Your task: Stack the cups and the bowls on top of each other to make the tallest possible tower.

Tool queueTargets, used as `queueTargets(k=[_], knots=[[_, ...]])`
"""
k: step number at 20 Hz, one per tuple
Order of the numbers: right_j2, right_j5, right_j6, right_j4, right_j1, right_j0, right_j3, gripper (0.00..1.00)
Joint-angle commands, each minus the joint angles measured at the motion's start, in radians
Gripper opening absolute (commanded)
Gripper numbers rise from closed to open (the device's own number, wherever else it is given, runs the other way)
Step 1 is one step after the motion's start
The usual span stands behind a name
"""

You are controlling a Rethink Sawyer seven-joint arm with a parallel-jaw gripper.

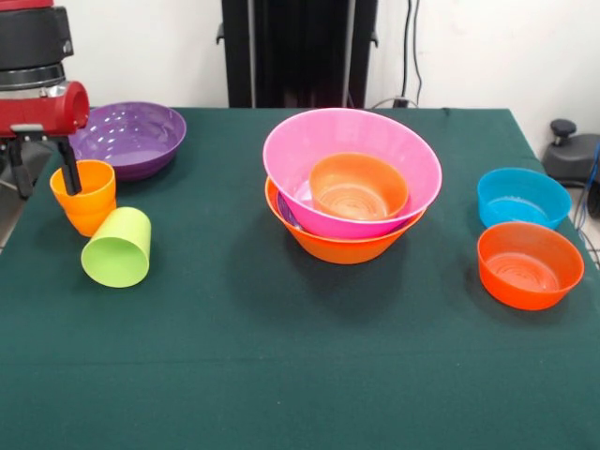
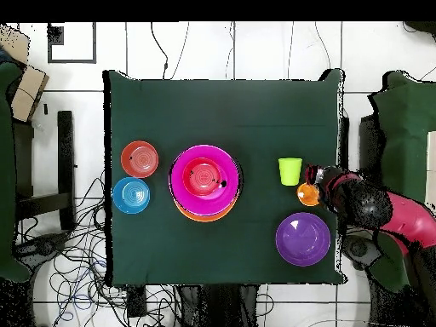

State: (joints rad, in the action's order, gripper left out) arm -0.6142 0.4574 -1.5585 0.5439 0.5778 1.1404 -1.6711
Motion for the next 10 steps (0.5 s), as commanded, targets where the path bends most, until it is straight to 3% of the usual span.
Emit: queueTargets(k=[1,10], knots=[[0.005,0.122,0.084,0.007,0.044,0.031,-0.140,1.00],[-0.006,0.035,0.065,0.055,0.061,0.086,-0.275,1.00]])
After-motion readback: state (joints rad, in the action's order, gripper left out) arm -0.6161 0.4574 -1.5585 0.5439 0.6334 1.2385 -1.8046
